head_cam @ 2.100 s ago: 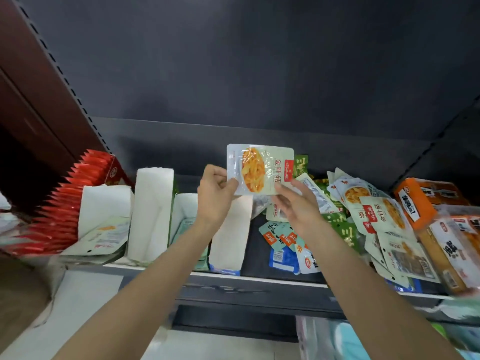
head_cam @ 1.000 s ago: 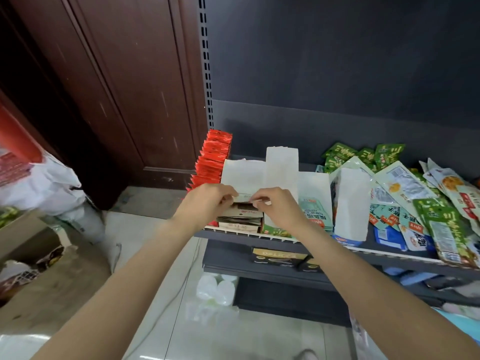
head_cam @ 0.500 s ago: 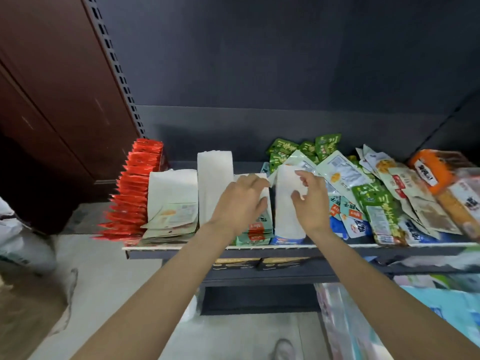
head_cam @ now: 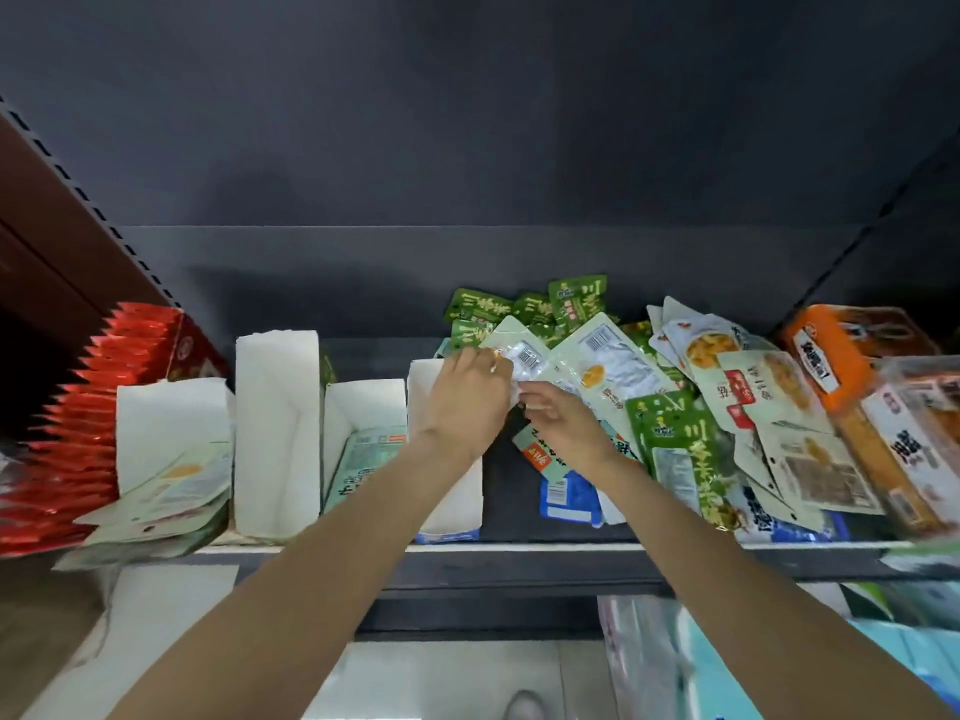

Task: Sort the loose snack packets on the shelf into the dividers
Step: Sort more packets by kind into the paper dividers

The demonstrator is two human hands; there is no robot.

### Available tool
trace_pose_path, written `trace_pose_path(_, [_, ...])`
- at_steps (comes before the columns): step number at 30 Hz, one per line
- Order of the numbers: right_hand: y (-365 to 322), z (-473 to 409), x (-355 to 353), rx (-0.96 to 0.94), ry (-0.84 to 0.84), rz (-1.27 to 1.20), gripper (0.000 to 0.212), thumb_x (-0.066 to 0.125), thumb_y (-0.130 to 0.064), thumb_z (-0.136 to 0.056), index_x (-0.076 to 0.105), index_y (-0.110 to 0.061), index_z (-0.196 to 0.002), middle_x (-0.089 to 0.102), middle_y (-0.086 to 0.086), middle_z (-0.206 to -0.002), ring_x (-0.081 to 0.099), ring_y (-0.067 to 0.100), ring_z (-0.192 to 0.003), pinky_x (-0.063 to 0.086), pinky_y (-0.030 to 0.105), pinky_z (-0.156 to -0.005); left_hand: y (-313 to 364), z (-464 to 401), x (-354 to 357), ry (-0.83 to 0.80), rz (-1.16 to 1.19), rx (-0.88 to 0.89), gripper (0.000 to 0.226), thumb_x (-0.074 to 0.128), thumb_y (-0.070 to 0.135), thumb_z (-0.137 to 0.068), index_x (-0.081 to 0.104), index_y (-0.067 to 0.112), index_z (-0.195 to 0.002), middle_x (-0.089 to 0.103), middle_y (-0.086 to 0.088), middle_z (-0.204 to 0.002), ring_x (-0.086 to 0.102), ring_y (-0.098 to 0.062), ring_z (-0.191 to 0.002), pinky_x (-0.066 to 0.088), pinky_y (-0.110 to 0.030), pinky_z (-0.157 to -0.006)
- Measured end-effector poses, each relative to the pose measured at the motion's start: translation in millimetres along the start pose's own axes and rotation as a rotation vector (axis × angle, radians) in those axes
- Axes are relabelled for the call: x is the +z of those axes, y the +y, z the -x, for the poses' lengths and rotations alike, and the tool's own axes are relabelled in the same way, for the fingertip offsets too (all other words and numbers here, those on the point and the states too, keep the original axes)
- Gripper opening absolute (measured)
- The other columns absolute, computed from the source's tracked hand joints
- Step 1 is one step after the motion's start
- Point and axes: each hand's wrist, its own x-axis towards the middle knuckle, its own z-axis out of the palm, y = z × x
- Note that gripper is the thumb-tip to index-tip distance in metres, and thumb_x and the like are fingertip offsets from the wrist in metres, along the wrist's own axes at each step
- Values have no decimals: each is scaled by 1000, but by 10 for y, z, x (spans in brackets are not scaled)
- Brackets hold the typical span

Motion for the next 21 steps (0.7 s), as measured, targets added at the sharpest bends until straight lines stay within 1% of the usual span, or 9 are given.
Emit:
trace_pose_path(2, [137, -128, -227, -66, 88, 347, 47, 49, 2, -89, 45, -10, -134, 50, 10, -128, 46, 23, -122, 33, 33, -106, 155, -148, 47, 33, -127, 55, 35, 57, 17, -85, 60, 10, -119, 57, -10, -123, 45, -30, -124, 31, -36, -108])
trace_pose_path(5, [326, -284, -516, -85, 144, 797, 67, 58, -17, -90, 23, -17, -147, 21, 9, -154, 16, 26, -143, 15, 38, -118, 458, -399, 138, -146, -33, 95, 43, 44, 5, -92, 41, 0, -134, 38, -18, -140, 31, -33, -134, 28, -40, -109])
trace_pose_path(8, [474, -359, -657, -5, 127, 974, 87, 63, -35, -86, 4, -26, -149, -3, 5, -158, -6, 29, -145, 3, 43, -117, 591, -600, 278, -345, 114, -160, 60, 44, 3, -94, 13, -5, -145, 10, -27, -151, 12, -39, -141, 30, -44, -109])
trace_pose_path(10, [548, -385, -682, -11, 105, 987, 90, 63, -39, -85, 1, -27, -149, -6, 3, -158, -8, 29, -145, 2, 44, -117, 565, -677, 435, -428, 140, -298, 71, 45, 8, -96, -4, -7, -145, -5, -33, -151, 0, -47, -141, 23, -48, -112])
trace_pose_path(11, [564, -398, -689, -24, 100, 990, 91, 63, -40, -84, 1, -27, -149, -5, 3, -158, -7, 29, -145, 3, 43, -118, 530, -700, 513, -452, 136, -340, 72, 44, 8, -96, -7, -9, -144, -6, -36, -149, 1, -49, -140, 24, -49, -112])
trace_pose_path(13, [568, -427, -705, -39, 95, 999, 91, 63, -40, -84, 2, -26, -149, -2, 4, -158, -5, 29, -145, 5, 42, -119, 481, -710, 634, -444, 107, -370, 68, 40, 4, -98, -8, -14, -141, 3, -41, -147, 13, -53, -137, 33, -49, -108])
trace_pose_path(16, [546, -449, -717, -36, 83, 1008, 91, 63, -41, -84, 3, -24, -150, 1, 5, -157, -1, 31, -145, 7, 41, -118, 517, -678, 642, -400, 23, -347, 56, 35, -5, -97, 3, -16, -141, 21, -43, -142, 32, -53, -129, 42, -49, -100])
trace_pose_path(18, [533, -448, -716, -32, 84, 995, 91, 64, -41, -83, 4, -24, -150, 1, 5, -158, 0, 31, -145, 8, 41, -117, 563, -634, 563, -405, -10, -296, 51, 33, -8, -96, 11, -15, -142, 27, -40, -141, 36, -51, -127, 42, -49, -98])
trace_pose_path(21, [511, -471, -713, -6, 55, 984, 91, 65, -40, -83, 5, -25, -150, 0, 5, -158, -2, 31, -145, 8, 43, -118, 601, -544, 327, -352, 103, -231, 42, 36, -8, -94, 32, -11, -135, 44, -28, -134, 50, -40, -119, 47, -41, -91])
